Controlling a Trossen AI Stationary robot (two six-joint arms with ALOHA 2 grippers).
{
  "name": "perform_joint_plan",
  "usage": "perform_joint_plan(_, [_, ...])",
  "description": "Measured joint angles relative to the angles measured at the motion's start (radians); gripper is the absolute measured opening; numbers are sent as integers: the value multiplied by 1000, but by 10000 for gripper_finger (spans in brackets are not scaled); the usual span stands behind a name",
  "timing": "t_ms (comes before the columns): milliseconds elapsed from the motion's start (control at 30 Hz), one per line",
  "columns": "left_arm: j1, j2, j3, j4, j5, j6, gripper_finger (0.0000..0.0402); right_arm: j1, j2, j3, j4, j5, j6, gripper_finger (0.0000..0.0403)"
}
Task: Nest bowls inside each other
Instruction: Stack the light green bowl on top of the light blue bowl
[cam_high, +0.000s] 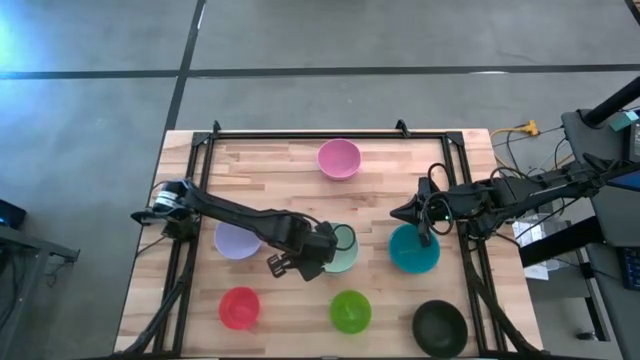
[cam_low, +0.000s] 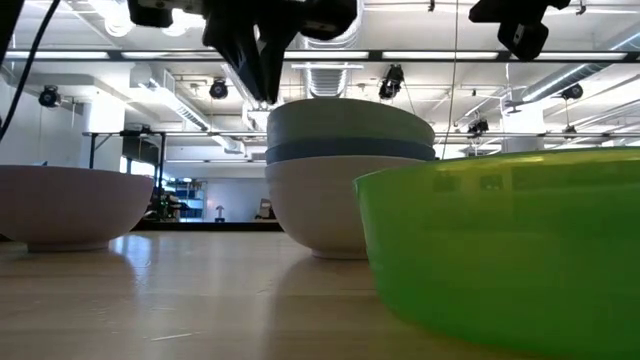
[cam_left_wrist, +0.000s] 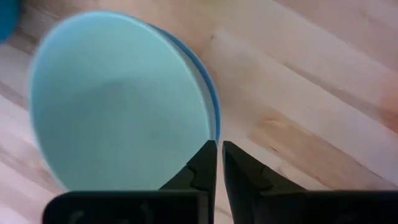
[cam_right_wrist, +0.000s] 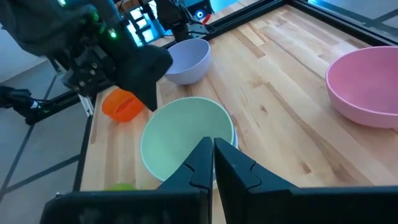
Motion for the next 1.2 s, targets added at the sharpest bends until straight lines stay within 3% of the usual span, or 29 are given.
perform_joint_plan(1200, [28, 1, -17, 32, 27, -2, 12, 0, 1, 0, 2, 9, 19, 9])
